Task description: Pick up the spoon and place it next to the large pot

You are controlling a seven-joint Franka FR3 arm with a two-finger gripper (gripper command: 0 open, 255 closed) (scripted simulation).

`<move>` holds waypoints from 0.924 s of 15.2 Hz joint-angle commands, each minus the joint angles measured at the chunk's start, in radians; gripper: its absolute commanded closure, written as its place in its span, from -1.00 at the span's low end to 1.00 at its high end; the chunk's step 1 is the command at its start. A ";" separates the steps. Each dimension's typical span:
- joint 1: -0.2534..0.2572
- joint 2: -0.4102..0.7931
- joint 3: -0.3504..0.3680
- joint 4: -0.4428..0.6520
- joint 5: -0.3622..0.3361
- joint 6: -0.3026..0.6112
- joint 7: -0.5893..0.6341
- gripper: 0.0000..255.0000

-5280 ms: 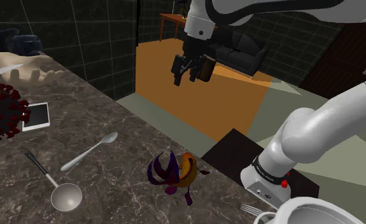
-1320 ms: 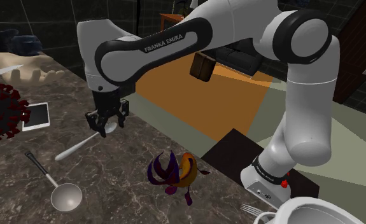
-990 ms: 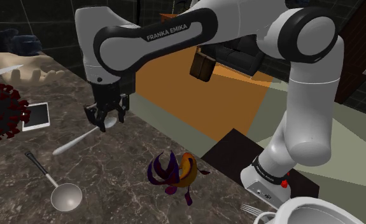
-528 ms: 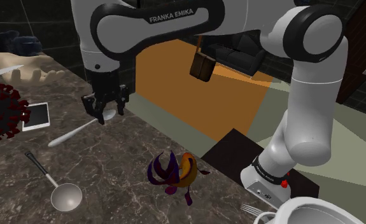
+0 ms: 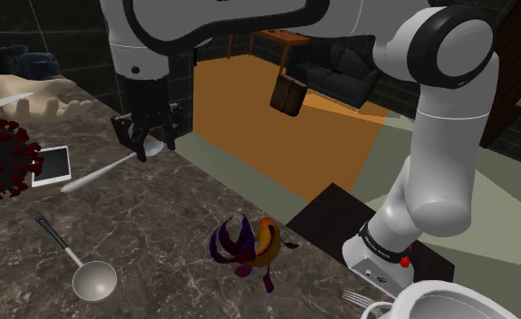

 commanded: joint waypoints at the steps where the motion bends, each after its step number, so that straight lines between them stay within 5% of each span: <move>1: 0.002 -0.006 0.002 0.019 0.002 -0.025 0.003 1.00; 14: 0.018 0.001 0.007 0.205 0.000 -0.203 0.016 1.00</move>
